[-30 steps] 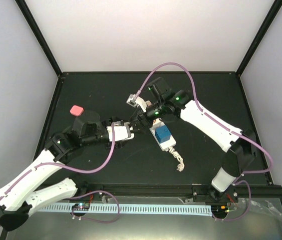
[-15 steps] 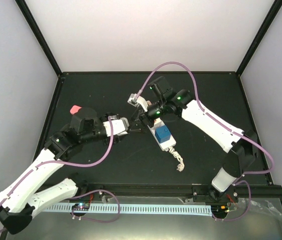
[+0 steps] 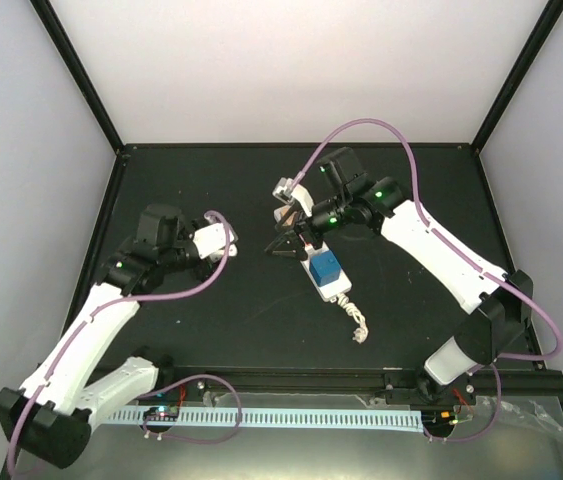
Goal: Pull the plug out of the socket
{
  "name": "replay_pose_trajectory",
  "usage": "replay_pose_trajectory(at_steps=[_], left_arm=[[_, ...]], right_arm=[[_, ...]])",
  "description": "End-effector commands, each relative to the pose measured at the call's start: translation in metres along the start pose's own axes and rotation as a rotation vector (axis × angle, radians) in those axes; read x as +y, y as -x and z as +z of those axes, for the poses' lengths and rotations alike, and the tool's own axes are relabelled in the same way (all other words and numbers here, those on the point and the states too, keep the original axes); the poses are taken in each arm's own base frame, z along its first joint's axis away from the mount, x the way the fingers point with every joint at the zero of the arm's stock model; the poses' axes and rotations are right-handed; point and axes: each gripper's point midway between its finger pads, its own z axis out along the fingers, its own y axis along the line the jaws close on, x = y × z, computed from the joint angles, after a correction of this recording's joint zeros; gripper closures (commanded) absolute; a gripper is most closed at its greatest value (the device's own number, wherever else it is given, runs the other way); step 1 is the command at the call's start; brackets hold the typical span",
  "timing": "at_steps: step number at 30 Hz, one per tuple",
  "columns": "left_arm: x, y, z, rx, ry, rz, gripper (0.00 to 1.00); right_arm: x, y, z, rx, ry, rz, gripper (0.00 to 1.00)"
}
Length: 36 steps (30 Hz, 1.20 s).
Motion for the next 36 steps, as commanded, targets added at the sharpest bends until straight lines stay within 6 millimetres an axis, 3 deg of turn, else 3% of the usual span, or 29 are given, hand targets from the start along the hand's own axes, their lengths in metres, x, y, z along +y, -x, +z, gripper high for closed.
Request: replay_pose_trajectory(at_steps=[1,9,16,20,27,36], left_arm=[[0.016,-0.050,0.012,0.172,-0.030,-0.073,0.45],[0.049,-0.124,0.022,0.307,-0.028,-0.215,0.50],[0.062,-0.199,0.034,0.465,-0.023,-0.302,0.50],[0.071,-0.229,0.038,0.516,-0.010,-0.365,0.50],[0.071,-0.257,0.048,0.580,0.001,-0.384,0.50],[0.073,-0.269,0.055,0.594,0.023,-0.386,0.45]], right_arm=[[-0.001,-0.002,-0.007,-0.011,-0.030,-0.017,0.00],[-0.011,-0.017,-0.003,0.026,-0.066,-0.005,0.00],[-0.020,-0.028,-0.001,0.049,-0.089,0.007,0.00],[-0.028,-0.032,-0.001,0.063,-0.123,0.010,0.00],[-0.041,-0.041,0.002,0.093,-0.158,0.033,0.00],[-0.046,-0.046,0.006,0.103,-0.158,0.041,0.00]])
